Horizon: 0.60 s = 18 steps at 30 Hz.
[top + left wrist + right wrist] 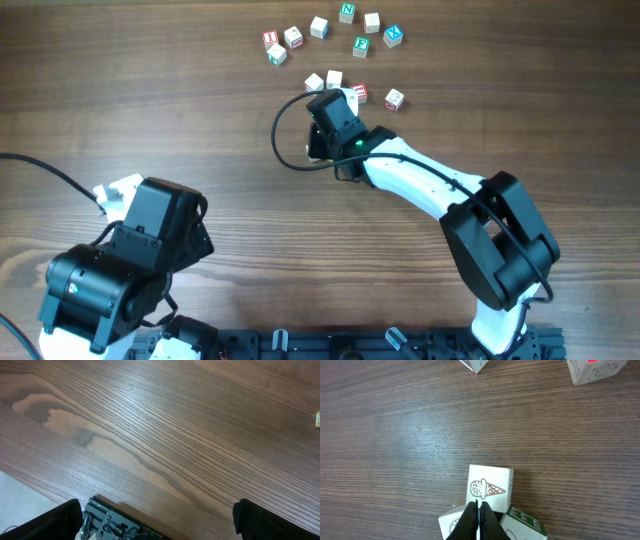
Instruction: Form a circle
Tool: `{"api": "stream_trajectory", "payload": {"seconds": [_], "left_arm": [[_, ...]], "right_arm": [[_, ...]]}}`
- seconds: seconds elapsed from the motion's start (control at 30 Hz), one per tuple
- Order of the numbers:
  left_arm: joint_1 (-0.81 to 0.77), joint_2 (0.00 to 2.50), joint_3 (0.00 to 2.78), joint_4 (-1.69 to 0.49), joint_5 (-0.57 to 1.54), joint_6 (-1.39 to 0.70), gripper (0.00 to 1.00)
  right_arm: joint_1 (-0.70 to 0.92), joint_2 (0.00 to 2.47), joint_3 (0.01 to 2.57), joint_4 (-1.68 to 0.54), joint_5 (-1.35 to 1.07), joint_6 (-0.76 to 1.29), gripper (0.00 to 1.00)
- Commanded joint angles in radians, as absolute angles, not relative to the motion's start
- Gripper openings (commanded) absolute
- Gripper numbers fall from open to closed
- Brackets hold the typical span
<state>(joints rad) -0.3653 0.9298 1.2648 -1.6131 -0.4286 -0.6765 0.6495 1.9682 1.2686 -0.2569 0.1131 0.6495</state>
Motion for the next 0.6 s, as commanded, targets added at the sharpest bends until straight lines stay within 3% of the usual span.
{"api": "stream_trajectory", "payload": {"seconds": [0.0, 0.57], "left_arm": [[-0.360, 0.928, 1.262, -1.613, -0.427, -0.693, 1.00], [-0.360, 0.928, 1.262, -1.613, -0.427, -0.693, 1.00]], "right_arm": [[0.652, 1.960, 1.287, -0.245, 0.133, 0.657, 0.05], [0.651, 1.992, 1.287, -0.247, 0.114, 0.663, 0.05]]}}
